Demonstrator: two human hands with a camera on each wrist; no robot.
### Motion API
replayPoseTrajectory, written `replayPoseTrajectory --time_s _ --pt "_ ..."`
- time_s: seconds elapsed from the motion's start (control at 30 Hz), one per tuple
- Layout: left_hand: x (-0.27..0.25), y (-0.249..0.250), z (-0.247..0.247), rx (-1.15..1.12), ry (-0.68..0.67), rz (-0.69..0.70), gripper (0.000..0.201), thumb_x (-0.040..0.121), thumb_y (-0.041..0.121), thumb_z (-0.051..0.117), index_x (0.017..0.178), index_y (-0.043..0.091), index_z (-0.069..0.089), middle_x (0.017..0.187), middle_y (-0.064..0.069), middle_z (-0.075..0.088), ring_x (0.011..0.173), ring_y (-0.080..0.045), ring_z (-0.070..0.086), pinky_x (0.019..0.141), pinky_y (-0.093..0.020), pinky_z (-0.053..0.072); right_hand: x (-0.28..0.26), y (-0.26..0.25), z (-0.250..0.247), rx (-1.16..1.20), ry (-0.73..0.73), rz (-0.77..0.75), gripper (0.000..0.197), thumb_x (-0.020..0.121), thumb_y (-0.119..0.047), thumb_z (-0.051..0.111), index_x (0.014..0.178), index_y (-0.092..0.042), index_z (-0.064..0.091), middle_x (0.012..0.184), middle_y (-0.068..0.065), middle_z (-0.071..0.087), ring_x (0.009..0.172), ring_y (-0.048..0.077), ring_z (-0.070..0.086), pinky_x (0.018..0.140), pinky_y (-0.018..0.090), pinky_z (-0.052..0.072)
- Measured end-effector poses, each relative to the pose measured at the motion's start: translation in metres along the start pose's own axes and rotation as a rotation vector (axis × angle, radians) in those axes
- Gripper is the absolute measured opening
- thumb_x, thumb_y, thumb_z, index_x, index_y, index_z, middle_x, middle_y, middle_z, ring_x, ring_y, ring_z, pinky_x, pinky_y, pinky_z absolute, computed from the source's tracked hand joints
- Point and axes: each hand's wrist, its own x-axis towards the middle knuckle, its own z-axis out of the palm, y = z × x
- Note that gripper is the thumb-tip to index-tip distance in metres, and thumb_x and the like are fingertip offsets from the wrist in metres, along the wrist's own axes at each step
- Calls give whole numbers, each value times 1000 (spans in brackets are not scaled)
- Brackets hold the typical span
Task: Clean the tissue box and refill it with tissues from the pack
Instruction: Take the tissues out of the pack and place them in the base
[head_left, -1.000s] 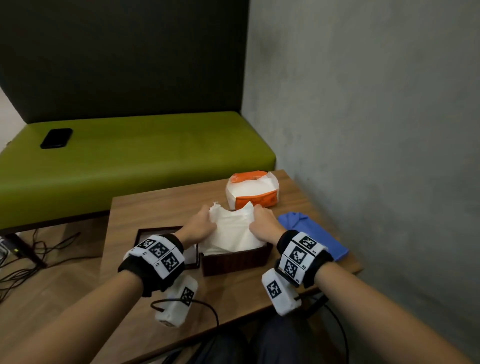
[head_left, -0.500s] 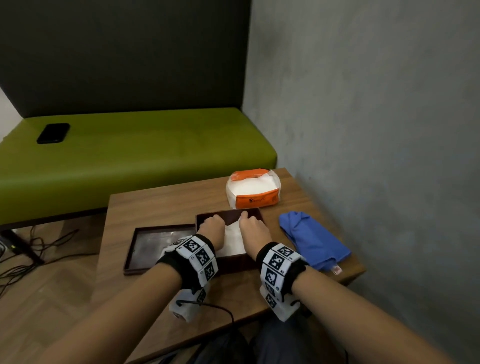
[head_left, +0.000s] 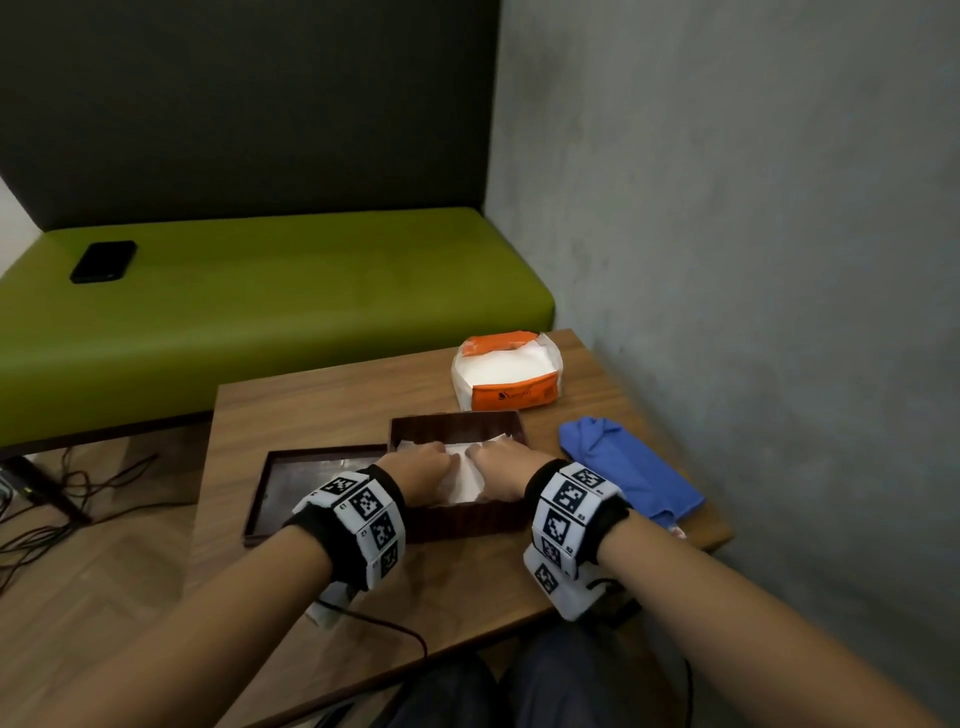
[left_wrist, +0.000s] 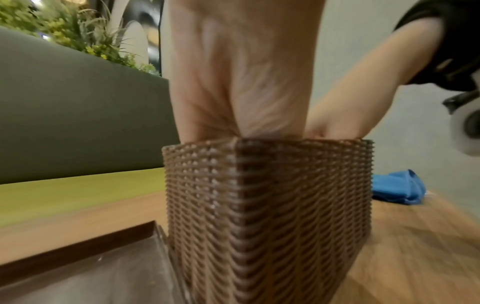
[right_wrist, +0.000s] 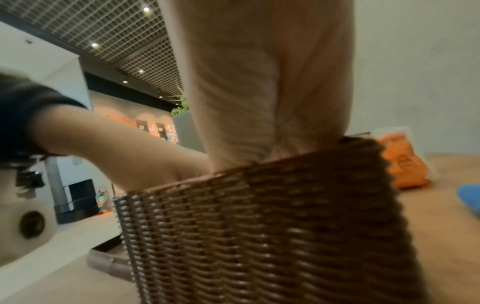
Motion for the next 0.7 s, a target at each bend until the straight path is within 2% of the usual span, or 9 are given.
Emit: replayPoseTrajectory --time_s 0.07,0.13,0.2,0.27,0.33,0.4,0.47,0.63,0.7 --pt "-2 3 -1 25 -24 -22 41 97 25 37 135 9 38 137 -14 44 123 -33 48 99 -46 40 1 -3 -3 -9 -54 6 42 91 -23 53 127 -2 46 131 20 53 121 34 50 103 42 41" --pt "-3 1 -5 -40 28 -15 43 93 24 49 133 10 43 135 -13 42 120 -32 49 101 -43 42 0 -1 -5 47 -22 19 43 89 -23 58 126 -4 49 130 19 52 120 34 50 101 43 43" --pt "-4 -7 -10 -97 122 -33 48 82 25 66 125 10 51 130 -10 42 117 -29 49 98 -38 45 -4 3 -10 117 145 15 40 87 -19 61 125 -7 52 128 18 51 118 35 51 98 43 44" --pt "-5 -10 -12 -60 124 -77 51 76 24 73 120 8 54 127 -10 46 114 -29 51 94 -36 47 -8 5 -11 111 251 13 33 89 -5 55 121 -6 54 126 19 51 116 37 52 95 42 45" --pt "-6 -5 -11 13 83 -99 47 80 20 69 121 6 52 127 -13 51 114 -30 54 92 -35 47 -13 1 -9 50 192 20 33 90 3 49 121 -2 53 127 21 49 117 38 52 96 41 44" --pt "-4 1 -7 33 81 -96 45 84 16 63 125 5 48 129 -15 52 118 -31 53 96 -36 47 -16 -2 -7 31 160 24 32 91 5 44 121 0 53 127 23 49 117 40 51 97 43 43" --pt "-3 -1 -6 10 84 -94 48 84 15 62 128 6 46 130 -15 51 119 -31 53 97 -36 46 -16 -2 -10 54 149 35 31 90 4 45 120 -1 53 128 23 48 117 39 51 97 43 44" --pt "-4 2 -14 6 38 -79 39 85 16 62 121 7 52 127 -12 54 114 -29 55 96 -35 48 -14 6 -13 159 56 -9 24 86 -5 58 109 -12 61 123 14 49 111 31 53 95 39 47" --pt "0 1 -31 -71 26 -73 43 83 23 66 121 7 54 125 -10 55 114 -27 54 94 -34 46 -17 20 -25 265 105 -28 20 86 -7 57 99 -18 66 115 10 57 103 24 57 88 36 51"
